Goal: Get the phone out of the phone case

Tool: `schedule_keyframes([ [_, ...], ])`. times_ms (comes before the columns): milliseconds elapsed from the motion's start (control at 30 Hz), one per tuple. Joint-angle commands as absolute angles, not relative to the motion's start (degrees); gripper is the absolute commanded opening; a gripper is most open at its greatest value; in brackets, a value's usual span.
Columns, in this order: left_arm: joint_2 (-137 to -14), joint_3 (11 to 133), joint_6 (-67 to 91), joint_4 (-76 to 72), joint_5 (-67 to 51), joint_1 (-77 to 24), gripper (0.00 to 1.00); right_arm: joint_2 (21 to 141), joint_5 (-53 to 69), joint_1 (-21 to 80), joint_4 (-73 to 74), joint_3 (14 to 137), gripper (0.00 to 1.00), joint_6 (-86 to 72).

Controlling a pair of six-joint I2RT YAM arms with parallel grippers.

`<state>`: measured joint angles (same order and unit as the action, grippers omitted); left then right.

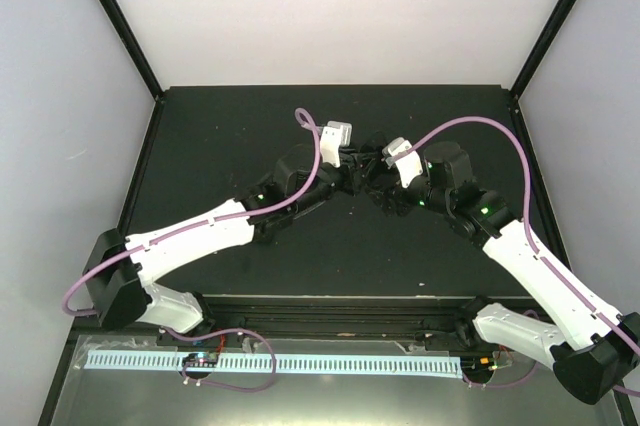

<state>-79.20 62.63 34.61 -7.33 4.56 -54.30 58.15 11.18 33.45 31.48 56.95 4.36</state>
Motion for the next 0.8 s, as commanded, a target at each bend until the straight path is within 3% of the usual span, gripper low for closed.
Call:
schedule_keyframes([
  [0,-80.2,66.2,34.8,-8.8,1.6,-53.7,0.25,56.6,10.4,33.8,27.9,57.3,0.54,5.3],
  [167,-80.7,66.5,35.0,-9.5,-2.6,-52.6,0.06,56.3,10.5,33.8,27.9,57.4,0.56,5.0],
  [200,-80.4,66.3,35.1,-9.6,-3.7,-52.3,0.03,56.1,11.0,33.8,28.1,57.5,0.63,5.2],
  [300,-78.2,65.6,35.0,-8.9,-5.4,-51.0,0.01,55.5,13.2,33.8,28.7,57.7,0.98,5.7],
  [567,-64.0,60.5,25.0,-1.1,-13.0,-47.4,0.01,54.1,24.4,33.8,32.3,58.2,1.00,6.5],
  [767,-52.6,55.6,17.3,3.7,-28.8,-45.3,0.02,53.8,38.3,33.8,35.4,58.5,0.96,11.4],
])
